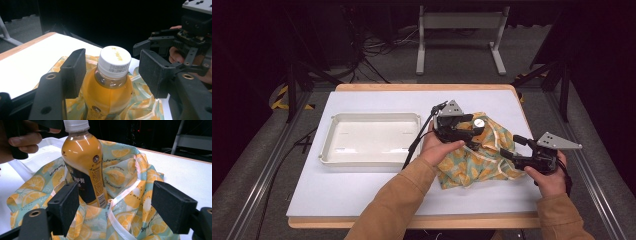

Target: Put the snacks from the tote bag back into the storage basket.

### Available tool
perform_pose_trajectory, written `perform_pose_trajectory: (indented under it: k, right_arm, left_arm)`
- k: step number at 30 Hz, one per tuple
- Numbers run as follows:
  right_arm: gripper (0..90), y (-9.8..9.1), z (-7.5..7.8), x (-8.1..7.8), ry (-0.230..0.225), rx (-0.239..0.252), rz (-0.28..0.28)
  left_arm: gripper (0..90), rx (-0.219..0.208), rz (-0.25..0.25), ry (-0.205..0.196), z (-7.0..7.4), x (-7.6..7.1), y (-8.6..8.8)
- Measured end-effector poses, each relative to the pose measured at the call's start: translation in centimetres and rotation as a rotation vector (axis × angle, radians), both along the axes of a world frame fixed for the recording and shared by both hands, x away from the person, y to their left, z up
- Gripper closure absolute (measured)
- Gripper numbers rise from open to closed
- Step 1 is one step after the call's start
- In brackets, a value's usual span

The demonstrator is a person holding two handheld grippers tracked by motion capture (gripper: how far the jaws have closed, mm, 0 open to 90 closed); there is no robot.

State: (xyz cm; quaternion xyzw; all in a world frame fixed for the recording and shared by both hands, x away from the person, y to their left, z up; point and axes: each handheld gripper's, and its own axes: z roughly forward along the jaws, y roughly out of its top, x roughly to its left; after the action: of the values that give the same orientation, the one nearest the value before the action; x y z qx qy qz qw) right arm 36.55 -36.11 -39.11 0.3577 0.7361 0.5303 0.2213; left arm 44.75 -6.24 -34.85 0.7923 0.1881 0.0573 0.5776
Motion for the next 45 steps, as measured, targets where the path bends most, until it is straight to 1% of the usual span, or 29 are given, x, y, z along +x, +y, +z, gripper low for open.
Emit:
perform_pose_trajectory:
  k: [5, 8, 12, 14, 15, 16, 17, 18, 19, 25, 29, 31, 32, 34, 35, 38, 42, 43, 45]
  right_arm:
    - [23.1, 0.0, -0.1, 0.0, 0.001, 0.002, 0.001]
    - [23.1, 0.1, 0.0, 0.0, 0.001, 0.003, 0.0]
    - [23.1, 0.0, 0.0, 0.0, 0.0, 0.006, -0.003]
    - [23.1, 0.0, 0.0, 0.0, 0.003, 0.005, -0.003]
    - [23.1, 0.0, -0.1, 0.0, 0.003, 0.005, -0.001]
    - [23.1, 0.0, -0.1, 0.0, 0.003, 0.005, -0.001]
    - [23.1, 0.0, -0.1, 0.0, 0.003, 0.006, -0.002]
    - [23.1, 0.0, 0.0, 0.0, 0.004, 0.006, -0.002]
    - [23.2, 0.0, 0.0, 0.0, 0.005, 0.008, -0.003]
    - [23.2, 0.0, -0.2, 0.1, 0.011, 0.013, -0.001]
    - [23.8, 0.0, -0.2, 0.1, 0.008, 0.008, 0.002]
    - [25.0, 0.0, -0.1, 0.1, 0.01, 0.008, 0.008]
    - [25.2, 0.1, -0.1, 0.0, 0.012, 0.009, 0.01]
    - [25.6, 0.1, -0.1, 0.0, 0.013, 0.008, 0.012]
    - [25.7, 0.1, -0.1, 0.0, 0.011, 0.006, 0.013]
    - [25.8, 0.1, -0.1, 0.0, 0.011, 0.006, 0.014]
    - [26.3, 0.1, -0.1, 0.0, 0.008, 0.007, 0.018]
    - [26.3, 0.1, -0.1, -0.1, 0.008, 0.009, 0.019]
    - [26.5, 0.1, -0.1, -0.1, 0.004, 0.009, 0.019]
  left_arm:
    - [41.4, 0.019, 0.007, -0.016, -0.2, 0.0, -0.4]
    - [45.2, 0.032, 0.011, -0.022, -0.3, 0.1, -0.4]
    - [47.2, 0.023, 0.001, -0.02, -0.5, 0.2, -0.6]
    - [50.7, 0.032, 0.001, -0.034, -0.5, 0.1, -0.7]
    - [52.7, 0.032, 0.001, -0.034, -0.5, 0.1, -0.7]
    - [52.7, 0.035, 0.0, -0.04, -0.6, 0.0, -0.8]
    - [54.8, 0.043, 0.001, -0.047, -0.5, 0.0, -0.8]
    - [56.3, 0.04, 0.001, -0.047, -0.5, -0.1, -0.8]
    - [57.6, 0.044, 0.001, -0.055, -0.5, -0.2, -0.8]
    - [58.5, 0.05, 0.005, -0.064, -0.4, -0.3, -0.9]
    - [58.6, 0.05, 0.005, -0.057, -0.4, -0.3, -0.9]
    - [58.7, 0.056, 0.002, -0.056, -0.3, -0.4, -0.9]
    - [58.7, 0.061, 0.004, -0.062, -0.2, -0.4, -0.9]
    - [58.7, 0.069, 0.001, -0.062, -0.1, -0.5, -1.0]
    - [58.7, 0.067, 0.004, -0.057, 0.0, -0.5, -1.1]
    - [58.7, 0.059, 0.0, -0.062, 0.3, -0.6, -1.1]
    - [58.7, 0.048, -0.003, -0.078, 1.2, -0.7, -1.0]
    - [58.7, 0.042, -0.001, -0.075, 1.4, -0.8, -1.0]
    - [58.7, 0.039, -0.003, -0.087, 2.0, -0.9, -0.9]
